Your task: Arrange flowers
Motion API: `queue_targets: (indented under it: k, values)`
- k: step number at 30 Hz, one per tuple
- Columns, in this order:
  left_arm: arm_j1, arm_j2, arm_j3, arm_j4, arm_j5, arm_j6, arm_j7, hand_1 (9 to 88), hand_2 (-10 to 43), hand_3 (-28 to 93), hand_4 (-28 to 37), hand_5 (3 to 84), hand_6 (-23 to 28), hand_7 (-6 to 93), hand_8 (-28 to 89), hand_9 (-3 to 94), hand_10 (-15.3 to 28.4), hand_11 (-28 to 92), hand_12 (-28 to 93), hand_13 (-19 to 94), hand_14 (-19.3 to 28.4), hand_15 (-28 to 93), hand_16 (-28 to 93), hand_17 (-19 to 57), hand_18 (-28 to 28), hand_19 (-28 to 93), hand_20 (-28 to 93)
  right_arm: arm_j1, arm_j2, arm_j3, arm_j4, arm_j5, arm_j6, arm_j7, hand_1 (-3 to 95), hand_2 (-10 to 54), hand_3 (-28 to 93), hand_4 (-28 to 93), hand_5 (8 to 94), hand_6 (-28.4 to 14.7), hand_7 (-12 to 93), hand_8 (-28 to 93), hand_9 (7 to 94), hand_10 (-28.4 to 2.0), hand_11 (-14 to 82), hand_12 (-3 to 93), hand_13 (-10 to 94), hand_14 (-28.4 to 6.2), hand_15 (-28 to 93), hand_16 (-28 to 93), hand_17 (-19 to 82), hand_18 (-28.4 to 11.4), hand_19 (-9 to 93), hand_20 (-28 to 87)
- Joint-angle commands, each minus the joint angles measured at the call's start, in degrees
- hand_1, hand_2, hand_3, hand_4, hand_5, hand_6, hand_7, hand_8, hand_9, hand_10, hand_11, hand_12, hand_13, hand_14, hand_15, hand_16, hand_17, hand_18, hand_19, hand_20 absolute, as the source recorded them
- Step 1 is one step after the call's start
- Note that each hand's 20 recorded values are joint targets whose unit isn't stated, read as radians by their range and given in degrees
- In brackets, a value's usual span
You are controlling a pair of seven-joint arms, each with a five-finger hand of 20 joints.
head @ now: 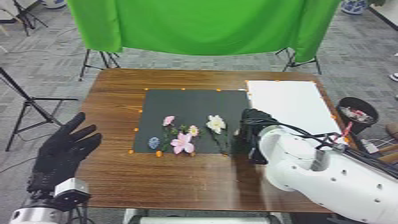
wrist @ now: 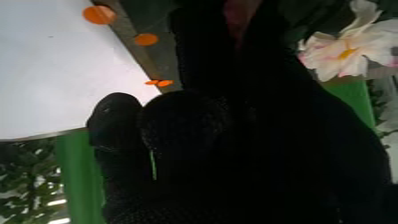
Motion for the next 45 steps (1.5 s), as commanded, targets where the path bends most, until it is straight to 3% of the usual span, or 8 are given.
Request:
queue_targets:
  k: [1, 9, 12, 15, 17, 23, 39, 45]
  values:
    - [0.83, 2.25, 0.55, 0.14, -2.05, 1.29, 2.11, 30.1, 6.5, 64, -19.3, 35.9, 9.4, 9.0, -7, 32.4, 20.3, 28, 12, 22, 27.9, 58, -12, -6.3, 28.4, 56, -1, -0.37, -0.2, -0.01, -1.48, -1.13, 1.02, -0.53, 55.9, -7.2, 72, -28, 81.2, 0.9, 18, 5, 87.2, -8.7, 9.7, 25.6, 85, -2.3, 74, 17, 54, -18.0, 93, 35]
    - [0.68, 0.88, 0.24, 0.11, -0.99, 0.75, 0.82, 30.3, 6.5, 64, -19.3, 35.9, 9.4, 9.1, -7, 32.4, 20.3, 28, 12, 22, 27.9, 58, -12, -6.3, 28.4, 56, -1, -2.39, -0.69, 2.5, -1.92, 0.43, -2.05, -0.5, 52.3, -8.9, 72, -26, 77.0, -1.2, 18, 4, 85.0, -9.8, 13.1, 24.7, 83, -3.0, 75, 17, 53, -18.8, 93, 35]
    - [0.34, -0.1, 0.2, 0.17, -0.16, 0.3, -0.1, 30.4, 6.6, 64, -19.3, 35.9, 9.3, 9.0, -7, 32.4, 20.3, 28, 12, 22, 27.9, 58, -12, -6.3, 28.4, 56, -1, -2.1, -0.36, 2.26, -2.16, 0.43, -1.64, -0.44, 47.2, -9.5, 74, -26, 71.0, -2.4, 17, 1, 81.4, -11.9, 19.4, 20.0, 83, -3.7, 75, 17, 52, -19.3, 93, 35]
    - [0.76, 0.53, 0.35, 0.07, -0.73, 0.8, 0.55, 30.4, 6.6, 64, -19.2, 35.9, 9.4, 9.1, -7, 32.4, 20.3, 28, 12, 22, 27.9, 58, -12, -6.3, 28.4, 56, -1, -2.58, -0.44, 3.63, -2.42, 1.22, -2.57, -0.5, 43.2, -8.8, 76, -25, 68.2, -2.5, 17, -4, 79.9, -13.0, 22.1, 16.8, 82, -4.2, 76, 17, 52, -19.6, 93, 35]
    - [0.32, -0.36, 0.24, 0.17, -0.03, 0.23, -0.37, 30.4, 6.6, 64, -19.2, 35.9, 9.4, 9.1, -7, 32.5, 20.3, 28, 12, 22, 27.9, 58, -12, -6.3, 28.4, 56, -1, -2.58, 0.03, 4.05, -2.99, 1.61, -2.36, -0.81, 40.1, -7.9, 77, -24, 66.2, -2.8, 17, -11, 78.6, -13.7, 22.6, 16.2, 81, -4.6, 76, 17, 52, -19.7, 93, 35]
    - [0.92, -0.71, 0.27, 0.0, 0.11, 0.41, -0.27, 30.4, 6.6, 64, -19.2, 35.9, 9.4, 9.1, -7, 32.4, 20.2, 28, 12, 22, 27.9, 58, -12, -6.3, 28.4, 56, -1, -2.51, 0.73, 5.65, -4.78, 1.49, -2.92, -0.76, 35.9, -6.8, 77, -23, 62.7, -4.6, 16, -11, 76.3, -15.3, 22.7, 16.1, 80, -5.2, 77, 16, 51, -20.3, 93, 35]
    - [2.47, 1.94, 0.5, -0.15, -2.24, 1.88, 3.28, 30.1, 6.6, 64, -19.4, 35.9, 9.3, 9.0, -7, 32.3, 20.3, 28, 12, 22, 28.0, 58, -12, -6.3, 28.4, 56, -1, -6.36, 2.33, 13.13, -8.72, 3.24, -4.88, -2.68, 32.0, -4.7, 75, -22, 60.1, -5.8, 13, -10, 75.5, -16.5, 21.9, 15.9, 80, -6.1, 78, 16, 51, -21.0, 93, 34]
    - [2.12, 3.21, 1.18, 0.33, -3.13, 2.54, 5.03, 29.6, 6.5, 63, -19.7, 35.7, 9.2, 8.9, -7, 31.8, 20.1, 27, 12, 22, 27.9, 57, -12, -6.3, 28.4, 56, -1, -13.17, 3.98, 22.26, -11.72, 6.91, -0.73, -6.21, 28.1, -1.2, 74, -22, 57.9, -6.1, 12, -9, 72.5, -17.0, 21.2, 15.7, 77, -7.6, 76, 15, 49, -21.7, 93, 27]
